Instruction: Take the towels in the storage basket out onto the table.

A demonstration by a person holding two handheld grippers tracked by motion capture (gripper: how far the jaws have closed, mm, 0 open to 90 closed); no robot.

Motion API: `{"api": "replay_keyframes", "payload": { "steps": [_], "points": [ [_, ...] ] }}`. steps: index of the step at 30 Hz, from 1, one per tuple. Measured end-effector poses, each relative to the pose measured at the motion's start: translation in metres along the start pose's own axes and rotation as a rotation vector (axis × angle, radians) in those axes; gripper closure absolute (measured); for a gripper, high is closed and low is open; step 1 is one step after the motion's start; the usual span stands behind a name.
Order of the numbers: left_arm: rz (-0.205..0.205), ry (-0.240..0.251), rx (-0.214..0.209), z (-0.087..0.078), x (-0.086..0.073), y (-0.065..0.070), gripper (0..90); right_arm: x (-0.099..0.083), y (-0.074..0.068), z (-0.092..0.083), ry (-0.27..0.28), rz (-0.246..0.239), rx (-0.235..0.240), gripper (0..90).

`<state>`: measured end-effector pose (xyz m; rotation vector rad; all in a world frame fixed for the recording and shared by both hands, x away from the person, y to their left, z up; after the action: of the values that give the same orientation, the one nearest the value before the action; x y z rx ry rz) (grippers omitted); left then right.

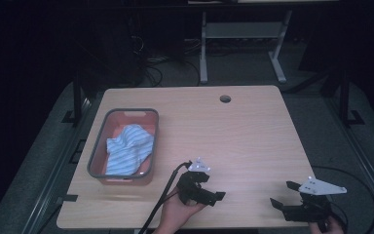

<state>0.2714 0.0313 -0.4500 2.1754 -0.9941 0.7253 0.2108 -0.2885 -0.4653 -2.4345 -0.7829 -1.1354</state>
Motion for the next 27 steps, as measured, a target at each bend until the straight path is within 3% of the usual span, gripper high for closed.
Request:
{"api": "replay_keyframes", "payload": {
  "steps": [9, 14, 27],
  "points": [
    [0.032, -0.003, 0.022, -0.006, 0.028, -0.001, 17.8, 0.001, 0.000, -0.002, 0.017, 0.012, -0.006, 14.0],
    [0.010, 0.005, 0.004, -0.014, 0.043, -0.006, 17.8, 0.001, 0.001, -0.001, 0.013, 0.017, -0.008, 14.0],
    [0.013, -0.016, -0.004, -0.030, 0.075, -0.014, 17.8, 0.000, 0.001, -0.002, 0.019, 0.019, -0.009, 14.0]
  ]
}}
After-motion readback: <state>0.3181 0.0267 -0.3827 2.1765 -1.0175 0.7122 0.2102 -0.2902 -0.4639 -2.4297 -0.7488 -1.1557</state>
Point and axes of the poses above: each handheld gripper's, and its own axes: z roughly forward along the jaws, x roughly out of its top, y roughly to its right, the point moved 2 cm from there along z, roughly forward along the jaws
